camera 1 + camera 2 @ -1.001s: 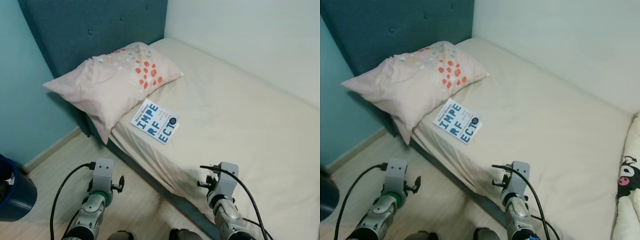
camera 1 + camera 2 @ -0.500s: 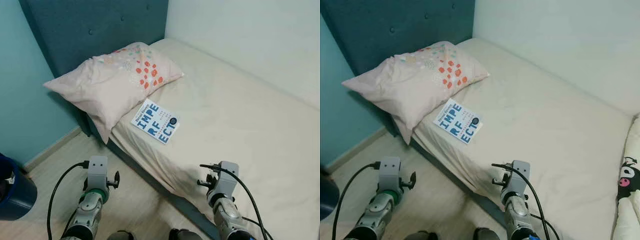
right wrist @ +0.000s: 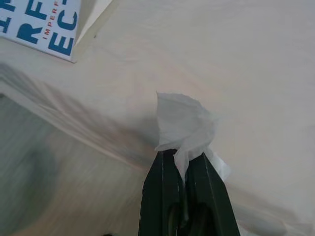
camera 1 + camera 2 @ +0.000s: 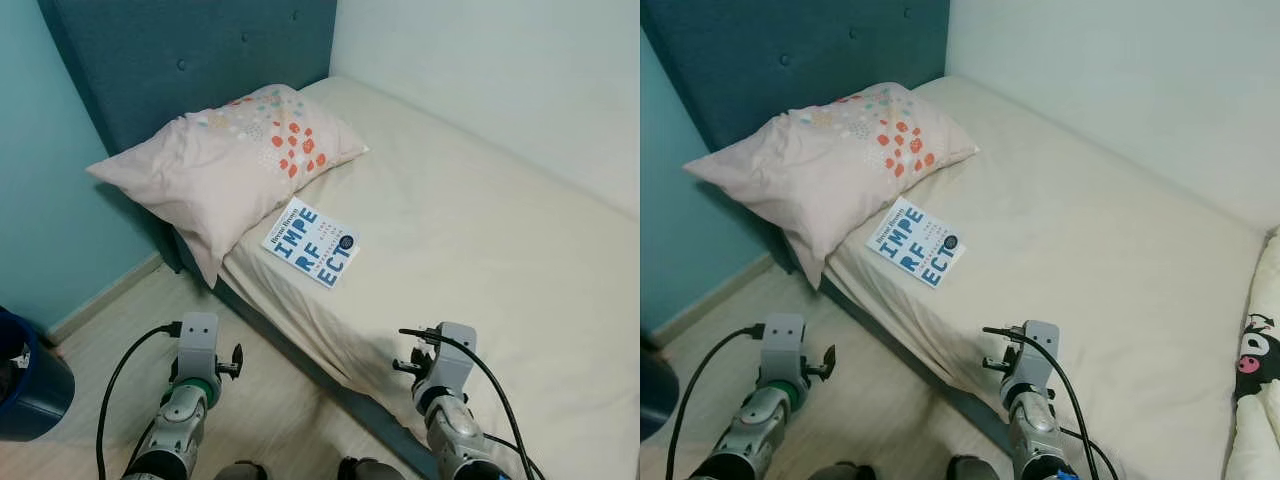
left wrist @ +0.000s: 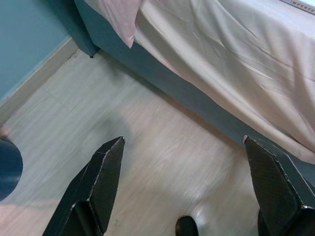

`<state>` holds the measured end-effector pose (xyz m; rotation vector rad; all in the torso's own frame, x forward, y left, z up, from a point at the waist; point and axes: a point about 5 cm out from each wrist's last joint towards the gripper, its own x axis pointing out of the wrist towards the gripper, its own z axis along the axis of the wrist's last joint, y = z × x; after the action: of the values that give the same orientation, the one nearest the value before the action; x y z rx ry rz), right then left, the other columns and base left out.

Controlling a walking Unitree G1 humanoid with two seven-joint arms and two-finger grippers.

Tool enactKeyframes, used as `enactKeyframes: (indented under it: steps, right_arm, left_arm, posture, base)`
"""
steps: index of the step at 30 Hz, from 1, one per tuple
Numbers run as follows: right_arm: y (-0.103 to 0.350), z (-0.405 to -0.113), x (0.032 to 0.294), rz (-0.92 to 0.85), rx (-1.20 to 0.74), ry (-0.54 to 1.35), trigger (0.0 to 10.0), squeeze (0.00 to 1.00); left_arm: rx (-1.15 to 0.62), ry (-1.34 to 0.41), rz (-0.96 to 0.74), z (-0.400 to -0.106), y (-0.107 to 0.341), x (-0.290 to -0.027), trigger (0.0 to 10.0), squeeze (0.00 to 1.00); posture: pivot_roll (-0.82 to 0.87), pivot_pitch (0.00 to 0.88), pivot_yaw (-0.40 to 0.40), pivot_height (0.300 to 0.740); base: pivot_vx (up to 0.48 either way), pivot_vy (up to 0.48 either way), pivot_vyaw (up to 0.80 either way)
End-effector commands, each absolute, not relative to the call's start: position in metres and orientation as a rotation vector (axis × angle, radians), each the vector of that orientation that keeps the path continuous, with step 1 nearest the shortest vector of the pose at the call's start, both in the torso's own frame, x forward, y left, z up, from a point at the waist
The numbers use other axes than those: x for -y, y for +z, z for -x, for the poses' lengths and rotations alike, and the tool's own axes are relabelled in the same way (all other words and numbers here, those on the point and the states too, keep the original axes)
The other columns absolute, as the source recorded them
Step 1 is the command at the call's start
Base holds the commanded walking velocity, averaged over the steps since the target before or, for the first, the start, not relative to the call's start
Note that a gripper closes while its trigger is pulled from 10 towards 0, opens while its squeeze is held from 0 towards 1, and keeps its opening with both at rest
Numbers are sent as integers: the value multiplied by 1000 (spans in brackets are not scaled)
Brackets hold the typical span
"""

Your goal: Clean up the room

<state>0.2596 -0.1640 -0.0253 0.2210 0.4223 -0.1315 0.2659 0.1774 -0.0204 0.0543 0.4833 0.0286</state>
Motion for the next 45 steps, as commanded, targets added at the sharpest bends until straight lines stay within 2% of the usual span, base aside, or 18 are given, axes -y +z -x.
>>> enactKeyframes:
  steps: [1, 13, 28, 45]
  right_arm:
    - [-28, -256, 163, -229, -426, -126, 10000, 0]
    - [-21, -266, 152, -228, -409, -77, 10000, 0]
    - [-24, -262, 145, -227, -427, -55, 10000, 0]
    - [-28, -257, 150, -260, -430, -97, 10000, 0]
  left_arm:
    - [-515, 25, -57, -258, -27, -178, 10000, 0]
    - [-522, 56, -54, -251, -31, -183, 10000, 0]
    - [-537, 72, -34, -246, -34, -187, 10000, 0]
    - [-551, 38, -21, -245, -35, -186, 10000, 0]
  posture:
    - [51, 24, -22, 740]
    - [75, 30, -17, 740]
    - [74, 39, -9, 740]
    - [64, 35, 8, 740]
  base:
    - [0, 0, 0]
    - [0, 0, 0]
    - [0, 0, 0]
    - [0, 0, 0]
